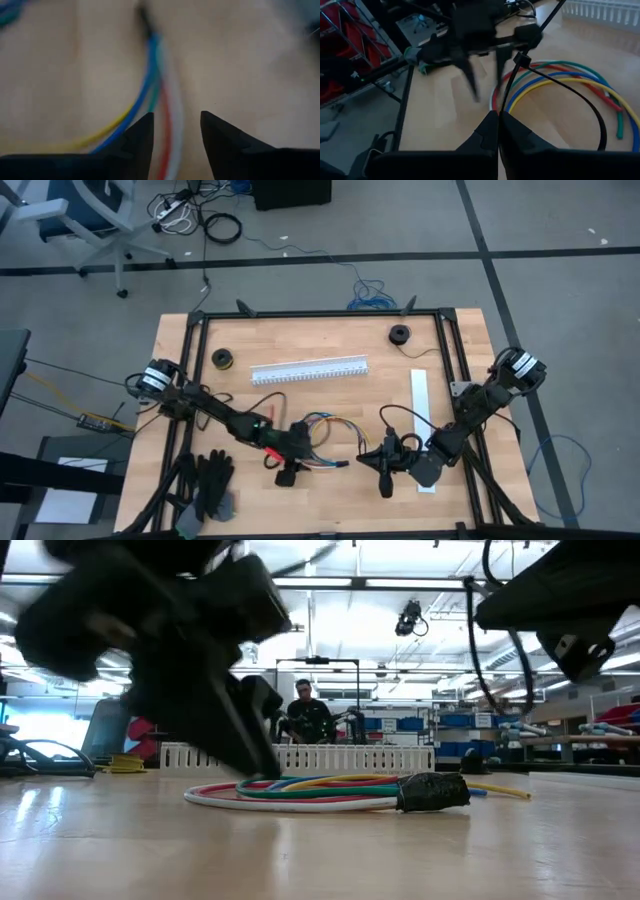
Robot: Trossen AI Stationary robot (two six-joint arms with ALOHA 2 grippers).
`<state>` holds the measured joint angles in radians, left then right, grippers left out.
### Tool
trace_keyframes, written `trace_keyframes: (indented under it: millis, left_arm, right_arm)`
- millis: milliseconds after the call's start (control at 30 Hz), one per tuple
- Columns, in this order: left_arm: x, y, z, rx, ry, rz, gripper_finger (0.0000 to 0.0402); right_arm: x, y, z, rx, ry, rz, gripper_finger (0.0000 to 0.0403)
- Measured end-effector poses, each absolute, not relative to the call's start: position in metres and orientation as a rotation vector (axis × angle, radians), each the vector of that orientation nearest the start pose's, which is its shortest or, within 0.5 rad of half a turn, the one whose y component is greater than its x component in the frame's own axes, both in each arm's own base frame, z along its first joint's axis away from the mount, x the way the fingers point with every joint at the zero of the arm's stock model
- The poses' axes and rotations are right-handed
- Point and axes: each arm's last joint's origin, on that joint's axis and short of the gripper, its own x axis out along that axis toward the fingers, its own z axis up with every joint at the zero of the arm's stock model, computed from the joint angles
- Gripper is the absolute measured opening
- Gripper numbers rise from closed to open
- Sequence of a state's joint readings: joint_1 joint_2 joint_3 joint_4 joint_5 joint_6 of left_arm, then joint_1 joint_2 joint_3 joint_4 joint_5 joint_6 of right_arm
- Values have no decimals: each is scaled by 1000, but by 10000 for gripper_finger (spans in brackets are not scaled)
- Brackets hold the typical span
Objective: Ziptie cables
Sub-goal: Insert zip tie on the cable wire
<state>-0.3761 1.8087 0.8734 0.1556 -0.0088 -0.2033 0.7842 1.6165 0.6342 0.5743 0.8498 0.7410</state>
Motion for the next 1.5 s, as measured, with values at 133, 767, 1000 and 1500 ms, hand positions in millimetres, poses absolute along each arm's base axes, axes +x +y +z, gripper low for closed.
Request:
trace_keyframes:
  millis: [133, 767, 1000, 1500]
  left_arm:
    - [333, -131, 149, 97, 885, -217, 138]
    - [360, -145, 126, 96, 759, -250, 137]
    - [363, -143, 112, 133, 770, -202, 137]
    - [367, -143, 100, 57, 758, -216, 7]
  right_arm:
    - [220, 200, 163, 429, 216, -182, 0]
    - [214, 207, 165, 466, 177, -194, 0]
    - [214, 207, 165, 487, 182, -179, 0]
    - [214, 207, 159, 523, 283, -103, 0]
